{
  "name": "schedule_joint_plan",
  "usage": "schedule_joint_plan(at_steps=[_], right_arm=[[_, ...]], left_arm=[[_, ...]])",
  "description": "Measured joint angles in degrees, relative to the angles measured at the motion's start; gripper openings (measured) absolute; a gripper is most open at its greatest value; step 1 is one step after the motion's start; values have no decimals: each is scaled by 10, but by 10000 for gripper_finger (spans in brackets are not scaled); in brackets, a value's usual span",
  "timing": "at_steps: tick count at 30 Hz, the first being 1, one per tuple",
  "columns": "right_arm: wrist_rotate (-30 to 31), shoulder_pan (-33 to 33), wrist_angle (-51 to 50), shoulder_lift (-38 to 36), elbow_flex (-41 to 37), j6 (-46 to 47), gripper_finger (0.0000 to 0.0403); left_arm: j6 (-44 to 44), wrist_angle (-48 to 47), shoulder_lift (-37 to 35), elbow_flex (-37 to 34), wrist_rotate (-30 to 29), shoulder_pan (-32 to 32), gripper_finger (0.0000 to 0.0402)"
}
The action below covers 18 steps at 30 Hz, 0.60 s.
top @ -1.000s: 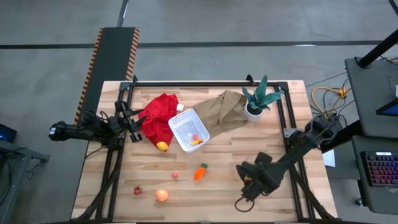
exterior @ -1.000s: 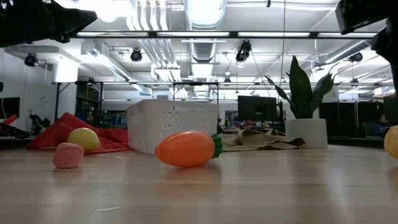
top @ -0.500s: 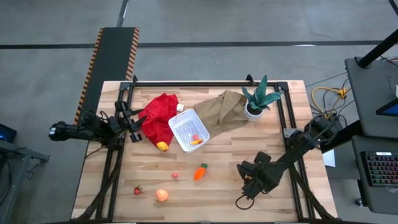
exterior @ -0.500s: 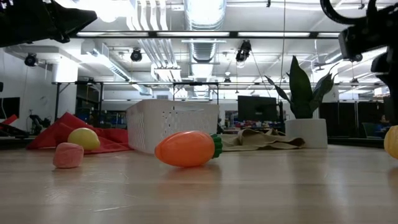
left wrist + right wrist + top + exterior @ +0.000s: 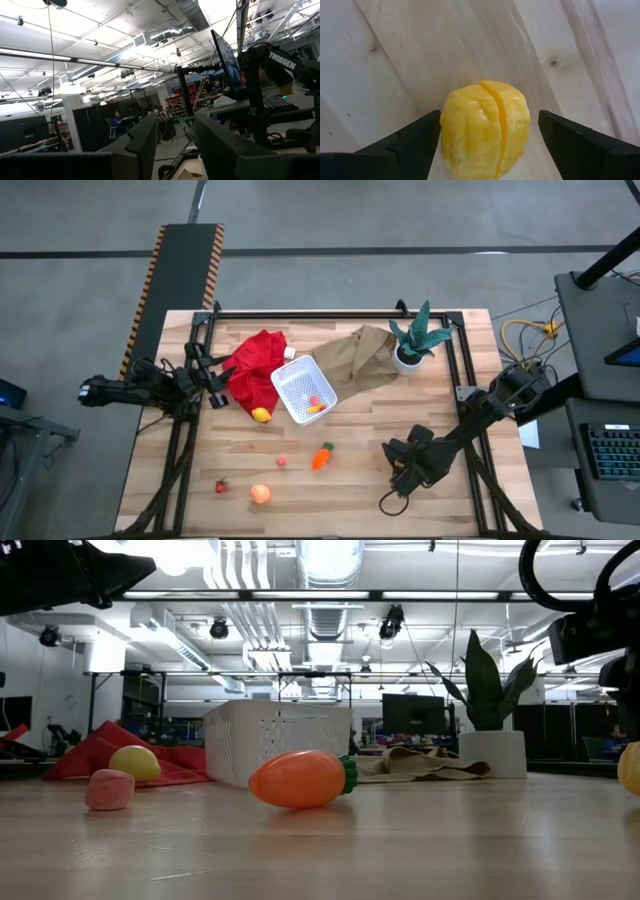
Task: Pick and placing Produce into tupperware
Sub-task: Put the toy pineapple into the white bin
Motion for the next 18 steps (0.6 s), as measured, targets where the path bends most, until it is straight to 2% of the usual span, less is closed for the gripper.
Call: schedule_joint_plan(at_steps=[6, 14, 18], right_arm=[[-2, -3, 1, -1, -1, 6, 313], [0, -3, 2, -1, -2, 5, 216], [2, -3, 2, -2, -2, 5, 183]], left_arm=[[0, 0, 0, 0, 0, 0, 118], [2, 0, 0, 0, 0, 0, 118], [3, 0, 0, 0, 0, 0, 118]])
